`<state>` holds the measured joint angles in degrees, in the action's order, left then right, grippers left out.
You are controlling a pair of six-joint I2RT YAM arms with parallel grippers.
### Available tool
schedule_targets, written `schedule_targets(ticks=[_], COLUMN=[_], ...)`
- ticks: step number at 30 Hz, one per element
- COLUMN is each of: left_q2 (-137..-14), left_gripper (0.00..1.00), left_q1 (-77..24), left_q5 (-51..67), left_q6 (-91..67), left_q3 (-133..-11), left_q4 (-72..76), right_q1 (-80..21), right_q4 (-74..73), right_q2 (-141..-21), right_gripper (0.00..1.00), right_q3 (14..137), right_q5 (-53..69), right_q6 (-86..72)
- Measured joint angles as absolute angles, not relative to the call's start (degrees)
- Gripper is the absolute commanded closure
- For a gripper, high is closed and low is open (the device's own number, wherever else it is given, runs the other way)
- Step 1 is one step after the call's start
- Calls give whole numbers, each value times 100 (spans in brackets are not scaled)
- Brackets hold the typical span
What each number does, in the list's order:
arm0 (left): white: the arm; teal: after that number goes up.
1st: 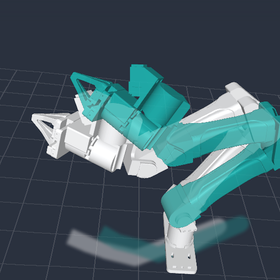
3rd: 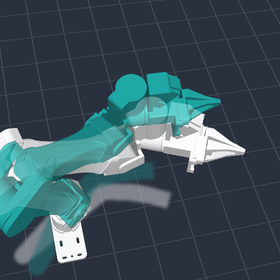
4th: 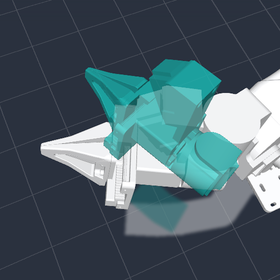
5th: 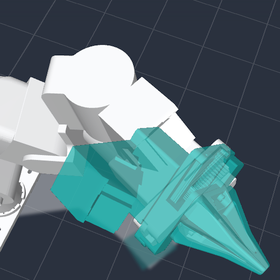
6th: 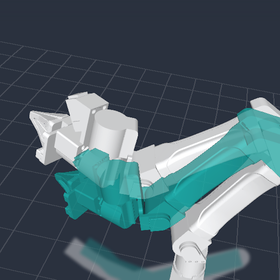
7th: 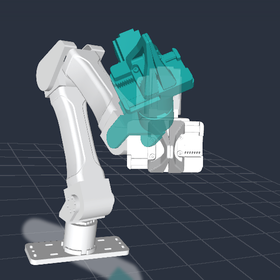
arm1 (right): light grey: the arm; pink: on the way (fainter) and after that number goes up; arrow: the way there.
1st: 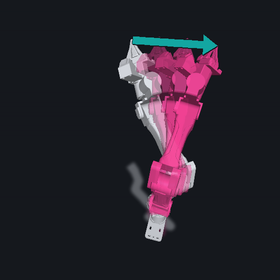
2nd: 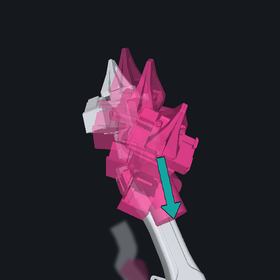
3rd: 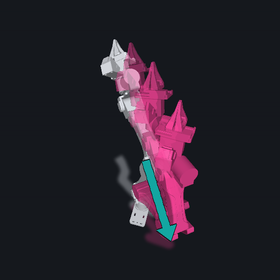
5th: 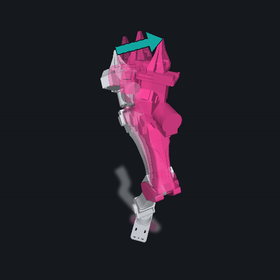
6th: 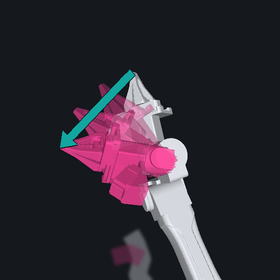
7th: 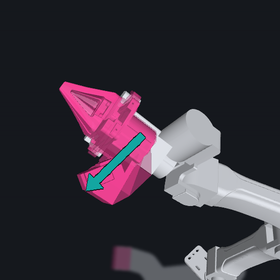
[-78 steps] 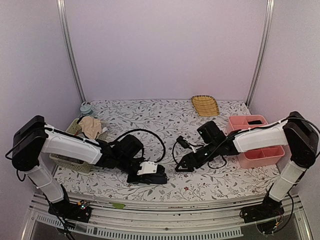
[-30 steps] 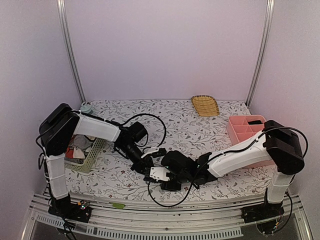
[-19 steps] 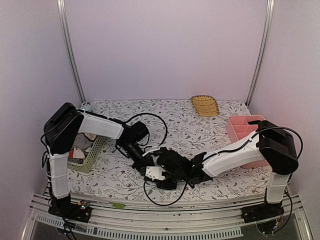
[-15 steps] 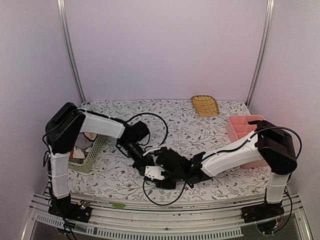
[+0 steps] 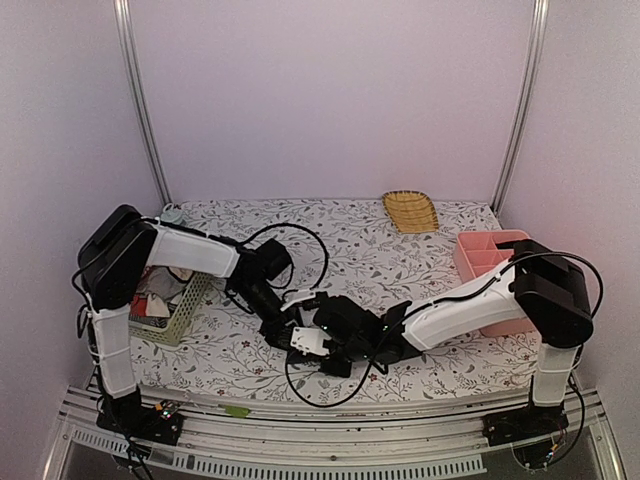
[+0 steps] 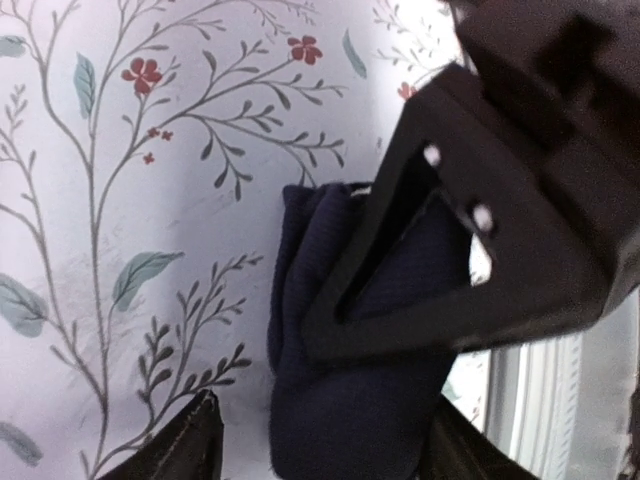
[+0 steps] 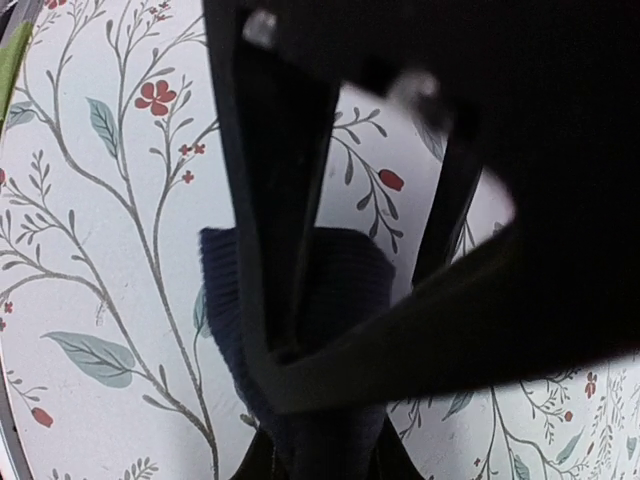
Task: Roll the underwear
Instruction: Pick up the underwear from the corner of the board.
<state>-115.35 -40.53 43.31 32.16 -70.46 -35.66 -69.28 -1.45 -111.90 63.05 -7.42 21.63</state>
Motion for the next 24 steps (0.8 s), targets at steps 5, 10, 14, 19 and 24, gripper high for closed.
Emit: schedule_targets(ticks=[5, 10, 14, 19, 24], left_q2=[-10763, -9612, -8663, -7863, -7439], left_gripper=[4, 4, 4, 4, 4], left_q1=[-3822, -3557, -3505, -3472, -3448], left_q5=[3334, 2163, 1352, 663, 440], left_q6=[2724, 2246, 1898, 1483, 1253], left_q3=[-6643, -6145, -5728, -5382, -5256], left_q4=[-3096, -2217, -1415, -755, -617], right_q1=[-6696, -6263, -5782, -5349, -5271], right_q4=[-281, -919, -1302, -1601, -2171], right_q2=[-10868, -10425, -9944, -9054, -8200], right_gripper=[100, 100, 100, 100, 100], right_q3=[6045, 5961, 5961, 5959, 6128], right_q5=[-416, -246, -242, -569, -1365], right_q6=[1682, 801, -158, -1367, -2644])
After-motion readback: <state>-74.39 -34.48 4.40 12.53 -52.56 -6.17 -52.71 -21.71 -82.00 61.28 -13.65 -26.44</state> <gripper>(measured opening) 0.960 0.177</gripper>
